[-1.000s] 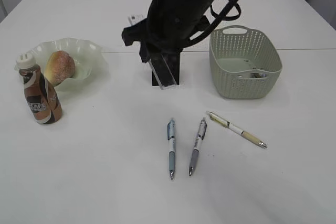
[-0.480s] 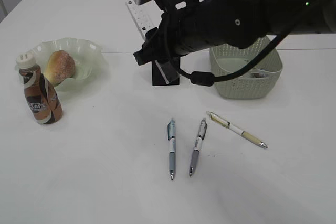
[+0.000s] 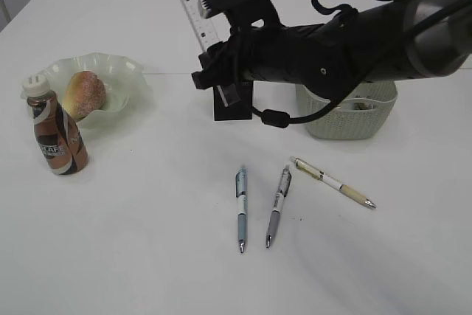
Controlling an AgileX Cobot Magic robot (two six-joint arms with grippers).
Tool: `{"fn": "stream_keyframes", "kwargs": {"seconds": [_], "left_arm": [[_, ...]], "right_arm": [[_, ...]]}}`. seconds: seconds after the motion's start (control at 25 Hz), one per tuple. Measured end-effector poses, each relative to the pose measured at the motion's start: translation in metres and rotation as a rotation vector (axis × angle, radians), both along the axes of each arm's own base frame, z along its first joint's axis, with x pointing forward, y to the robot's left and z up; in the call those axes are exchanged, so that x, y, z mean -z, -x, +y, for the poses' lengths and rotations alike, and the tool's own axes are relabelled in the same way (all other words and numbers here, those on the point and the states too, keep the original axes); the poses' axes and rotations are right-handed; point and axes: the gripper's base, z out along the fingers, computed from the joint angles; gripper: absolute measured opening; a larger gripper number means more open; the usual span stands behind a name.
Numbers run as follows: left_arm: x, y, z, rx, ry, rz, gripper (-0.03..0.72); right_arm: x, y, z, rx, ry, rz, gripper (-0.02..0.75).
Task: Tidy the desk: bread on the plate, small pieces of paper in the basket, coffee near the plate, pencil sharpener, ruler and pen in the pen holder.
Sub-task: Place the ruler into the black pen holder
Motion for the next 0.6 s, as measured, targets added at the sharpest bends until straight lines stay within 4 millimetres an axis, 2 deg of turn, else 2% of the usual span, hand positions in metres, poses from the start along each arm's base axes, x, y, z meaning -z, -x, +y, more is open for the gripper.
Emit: {"fn": "stream_keyframes", "kwargs": {"seconds": [0.24,0.44,0.6], "left_arm": [[0.000,0.000,0.000,0.000,0.000,0.000,0.333],[0.001,-0.001,0.000,0.000,-0.002,0.004,0.333],[0.002,-0.003,-0.001,-0.001,-0.005,0.012,0.333]], "right_arm": [[0.005,-0.027,-0.017,0.107,-0.251,-0.143,0.276],[0.016,-0.039,-0.014,0.105,-0.272,-0.217,0.276],[0.018,-0.058,-0.009,0.108,-0.270,-0.259,0.276]]}}
